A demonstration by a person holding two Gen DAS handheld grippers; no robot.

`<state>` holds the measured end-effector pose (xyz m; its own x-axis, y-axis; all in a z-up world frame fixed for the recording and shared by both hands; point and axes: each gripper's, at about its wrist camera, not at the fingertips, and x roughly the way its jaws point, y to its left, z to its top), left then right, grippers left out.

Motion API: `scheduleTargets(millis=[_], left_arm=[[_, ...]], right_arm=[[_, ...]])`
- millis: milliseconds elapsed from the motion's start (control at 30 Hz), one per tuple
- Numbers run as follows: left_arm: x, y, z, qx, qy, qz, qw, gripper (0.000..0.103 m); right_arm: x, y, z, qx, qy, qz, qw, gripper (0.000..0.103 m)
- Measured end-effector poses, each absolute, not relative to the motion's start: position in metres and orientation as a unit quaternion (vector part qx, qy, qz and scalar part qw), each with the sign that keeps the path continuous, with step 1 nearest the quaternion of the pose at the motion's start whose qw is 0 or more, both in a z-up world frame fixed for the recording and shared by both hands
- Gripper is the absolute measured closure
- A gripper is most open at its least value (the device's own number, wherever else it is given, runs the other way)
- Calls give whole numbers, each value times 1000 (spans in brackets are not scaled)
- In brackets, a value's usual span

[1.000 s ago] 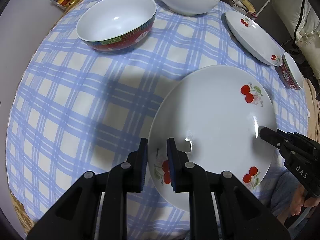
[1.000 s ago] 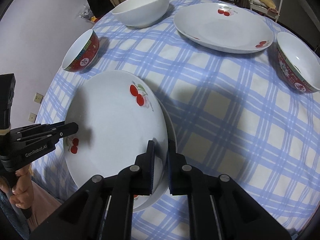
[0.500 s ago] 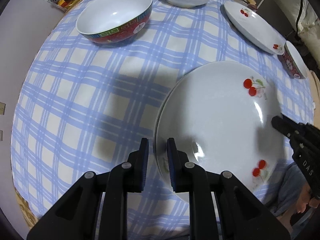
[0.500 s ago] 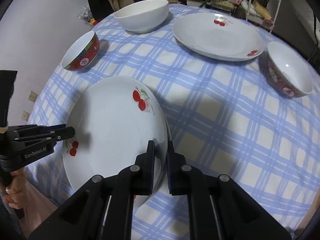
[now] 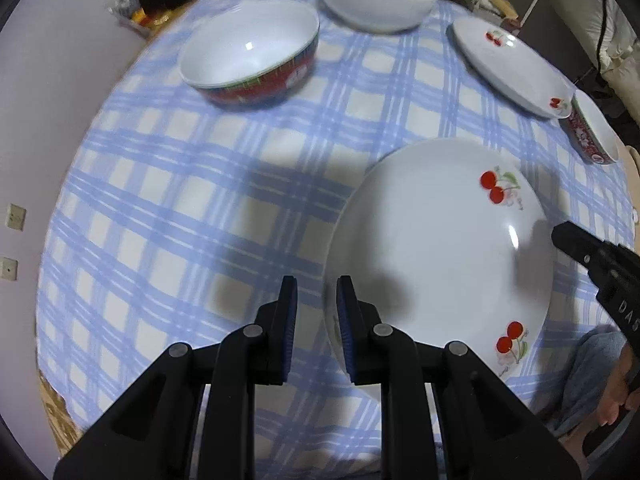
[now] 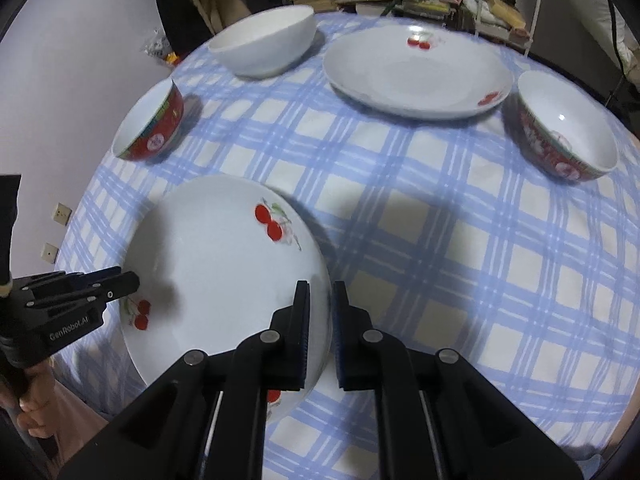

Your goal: Organize plates and bowls

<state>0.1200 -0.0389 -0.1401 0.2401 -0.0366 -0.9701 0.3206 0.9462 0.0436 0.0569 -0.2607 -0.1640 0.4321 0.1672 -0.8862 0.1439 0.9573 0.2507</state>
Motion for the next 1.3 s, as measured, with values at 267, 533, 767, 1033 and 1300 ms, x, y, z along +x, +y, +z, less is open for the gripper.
scheduleTargets(millis=[267, 533, 767, 1033, 1300], left_arm=[[111, -46, -110, 113, 592, -107, 791, 82], [123, -75, -80, 120, 551, -90, 821, 60], [142, -108, -58, 132, 526, -101, 834, 21], [170, -163, -59, 157, 500, -119, 844, 17], [203, -211, -78, 176, 486, -128, 847, 17]], right_arm=[[52, -279, -135, 149, 492, -15, 858, 91], [62, -308, -96, 154, 453, -37, 878, 90], [73, -341, -57, 128, 418, -61, 897, 33], [100, -376, -51, 87, 411, -68, 905, 6], [134, -412, -66, 67, 422, -76, 901, 5]])
